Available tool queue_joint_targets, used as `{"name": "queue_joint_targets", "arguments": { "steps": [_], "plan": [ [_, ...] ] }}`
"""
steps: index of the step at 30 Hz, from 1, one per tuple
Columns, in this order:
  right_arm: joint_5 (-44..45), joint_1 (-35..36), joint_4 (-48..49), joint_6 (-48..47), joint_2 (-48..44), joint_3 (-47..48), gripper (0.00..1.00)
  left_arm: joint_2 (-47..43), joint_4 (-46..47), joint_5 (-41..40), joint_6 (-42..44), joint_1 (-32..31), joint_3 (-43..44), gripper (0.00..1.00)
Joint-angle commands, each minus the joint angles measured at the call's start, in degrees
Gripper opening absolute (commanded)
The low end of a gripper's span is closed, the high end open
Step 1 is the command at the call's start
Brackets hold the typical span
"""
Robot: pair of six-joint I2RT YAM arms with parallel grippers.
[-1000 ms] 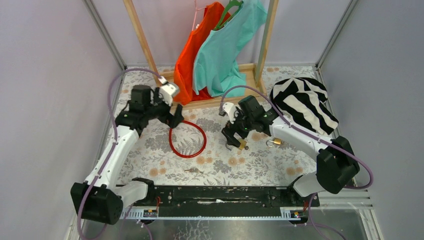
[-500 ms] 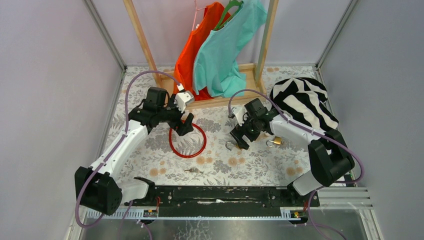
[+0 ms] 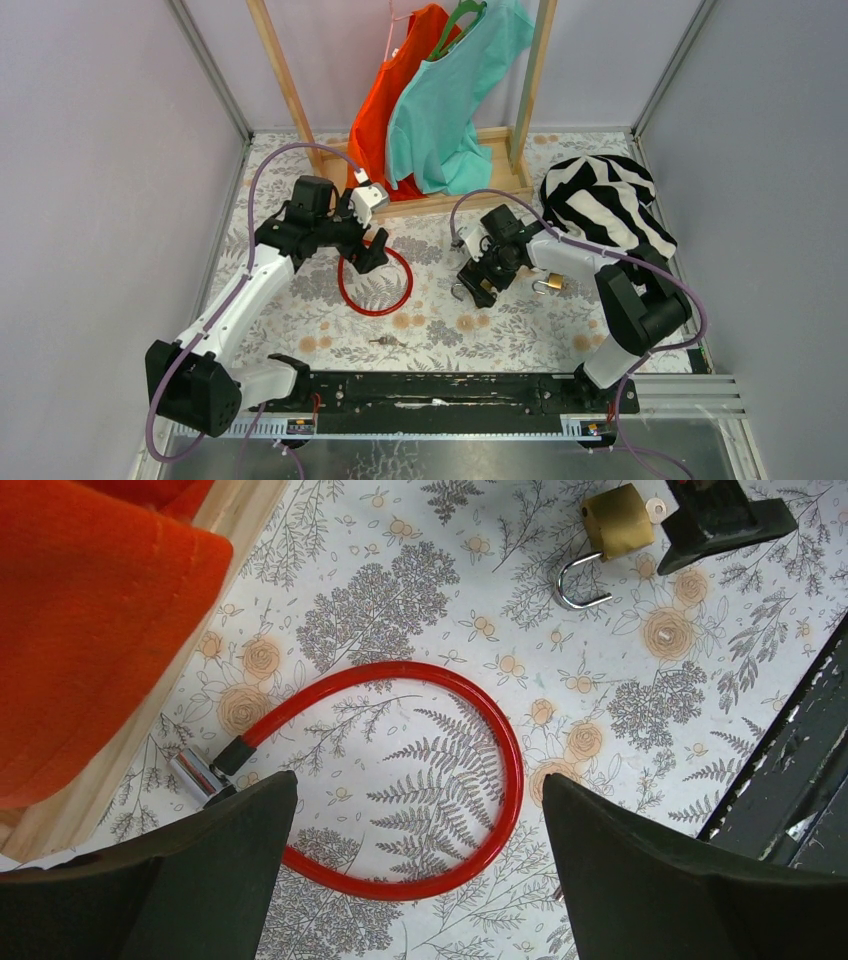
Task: Lock with the key
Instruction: Pick up the lock from the center of the board.
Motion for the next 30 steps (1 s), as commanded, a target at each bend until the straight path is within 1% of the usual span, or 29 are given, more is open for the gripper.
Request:
{"name": "queue_joint_targets", "arguments": {
  "steps": [1, 10, 16, 19, 23, 24, 26, 28, 30],
  "plan": [
    [3.15, 2.14, 2.66, -0.60, 0.09, -0.76, 0.91, -1.04, 1.83, -0.27, -0.52, -0.23, -0.20, 1.00],
    [4.69, 2.80, 4.91, -1.62, 0.48, -2.19, 0.68, -0.82, 1.83, -0.50, -0.92, -0.25, -0.03, 1.00],
    [5.43, 2.80, 7.20, -3.85, -0.38, -3.95, 0.56, -1.15, 4.38, -1.85, -4.19, -0.24, -0.70, 1.00],
    [4.50, 2.80, 7.68, -4.61, -2.42, -4.39, 0.40, -1.13, 4.55, -2.50, -3.98, -1.07, -0.72, 1.00],
    [1.35, 2.80, 7.21, -5.91, -6.08, -4.32, 0.05, -0.95, 3.54, -4.00, -1.69, -3.29, 0.34, 1.00],
    [0.00, 2.80, 6.72, -6.50, -7.16, -4.02, 0.01, -0.91, 3.09, -4.33, -1.00, -3.99, 1.00, 1.00],
    [-2.78, 2.53, 5.05, -7.43, -9.27, -3.01, 0.00, -0.56, 1.83, -4.72, 0.15, -5.55, 2.44, 1.00],
    [-7.43, 1.67, 2.10, -8.56, -11.07, -0.80, 0.00, 0.00, 0.09, -3.95, 1.50, -7.10, 4.09, 1.00],
    [-12.74, 0.38, -1.38, -9.55, -12.24, 2.29, 0.00, 0.46, -1.88, -0.47, 2.97, -8.05, 5.67, 0.99]
  ]
}}
